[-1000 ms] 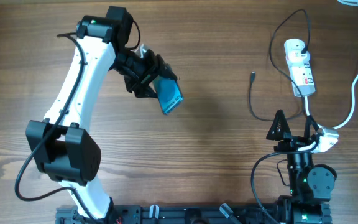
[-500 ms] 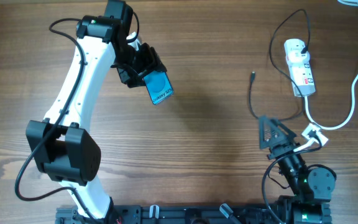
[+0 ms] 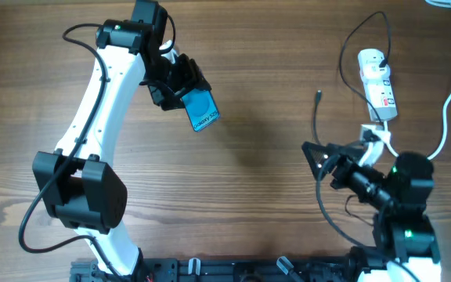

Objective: Plug charger to phone and switch on socket

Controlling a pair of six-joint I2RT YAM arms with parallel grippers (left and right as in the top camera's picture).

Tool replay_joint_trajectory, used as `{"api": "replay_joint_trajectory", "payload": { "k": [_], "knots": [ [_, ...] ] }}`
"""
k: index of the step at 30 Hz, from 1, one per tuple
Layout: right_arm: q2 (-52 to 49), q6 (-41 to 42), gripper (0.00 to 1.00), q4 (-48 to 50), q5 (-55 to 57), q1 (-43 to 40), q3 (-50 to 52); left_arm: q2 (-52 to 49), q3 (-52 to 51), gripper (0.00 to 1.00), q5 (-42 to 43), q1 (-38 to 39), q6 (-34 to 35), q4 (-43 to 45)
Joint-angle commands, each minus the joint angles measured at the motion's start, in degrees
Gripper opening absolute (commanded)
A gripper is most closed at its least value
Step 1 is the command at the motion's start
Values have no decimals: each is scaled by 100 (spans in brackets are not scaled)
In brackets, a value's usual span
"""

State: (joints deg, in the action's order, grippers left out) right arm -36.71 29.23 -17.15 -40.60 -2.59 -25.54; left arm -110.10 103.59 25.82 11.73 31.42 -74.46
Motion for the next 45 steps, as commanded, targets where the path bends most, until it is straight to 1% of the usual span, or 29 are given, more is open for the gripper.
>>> {"api": "replay_joint_trajectory", "payload": {
  "k": [1, 3, 4, 5, 6, 7, 8, 10, 12, 13, 15, 16, 17, 21, 24, 25, 28, 30, 32, 36, 38, 45],
  "knots": [
    [-518, -164, 99, 306, -337, 737, -225, 28, 146, 36, 483, 0, 247, 17],
    [-850, 122, 99, 743, 358, 1480, -227, 28, 146, 36, 599, 0, 503, 17],
    [-975, 131, 99, 949, 719, 1764, -227, 28, 149, 37, 647, 0, 577, 31],
    [-1143, 343, 100, 1252, 1075, 2105, -225, 28, 149, 37, 750, 0, 715, 68],
    [-1342, 654, 100, 1681, 1305, 2354, -225, 28, 146, 37, 785, 0, 892, 122],
    [-1528, 1049, 100, 1993, 1458, 2465, -225, 28, 149, 37, 796, 4, 999, 181],
    [-1827, 1550, 100, 2503, 1528, 2551, -225, 28, 149, 37, 824, 11, 1126, 267],
    [-2400, 1576, 100, 3539, 1506, 2761, -225, 28, 146, 36, 824, 39, 1401, 459],
    [-3195, 1578, 100, 4588, 1884, 3056, -225, 28, 146, 36, 820, 94, 1676, 664],
    [-3552, 1578, 100, 5010, 2006, 3169, -227, 28, 146, 36, 822, 133, 1766, 708],
    [-4299, 1576, 99, 6203, 2046, 3362, -227, 28, 146, 36, 822, 240, 1862, 765],
    [-4546, 1582, 100, 6629, 2133, 3412, -234, 28, 146, 36, 820, 343, 1882, 791],
    [-4682, 1585, 99, 6780, 2218, 3432, -258, 28, 146, 36, 820, 393, 1880, 807],
    [-4896, 1565, 99, 6743, 2304, 3462, -570, 28, 146, 37, 765, 570, 1878, 809],
    [-4896, 1593, 90, 6749, 2579, 3462, -640, 28, 146, 37, 518, 693, 1878, 798],
    [-4896, 1593, 88, 6747, 2581, 3462, -640, 28, 146, 37, 494, 745, 1875, 798],
    [-4896, 1641, 75, 6747, 2699, 3462, -640, 28, 146, 37, 450, 881, 1875, 804],
    [-4896, 1744, 70, 6745, 2774, 3462, -640, 28, 146, 37, 448, 929, 1875, 802],
    [-4896, 1753, 63, 6745, 2861, 3462, -640, 28, 146, 37, 450, 1012, 1878, 785],
    [-4896, 2144, 50, 6682, 2942, 3462, -640, 28, 146, 36, 448, 1123, 1880, 809],
    [-4896, 2524, 43, 6655, 2938, 3464, -640, 28, 146, 36, 448, 1132, 1880, 811],
    [-4896, 2935, 27, 6526, 2804, 3501, -640, 28, 146, 36, 269, 1132, 1878, 813]
  ]
}}
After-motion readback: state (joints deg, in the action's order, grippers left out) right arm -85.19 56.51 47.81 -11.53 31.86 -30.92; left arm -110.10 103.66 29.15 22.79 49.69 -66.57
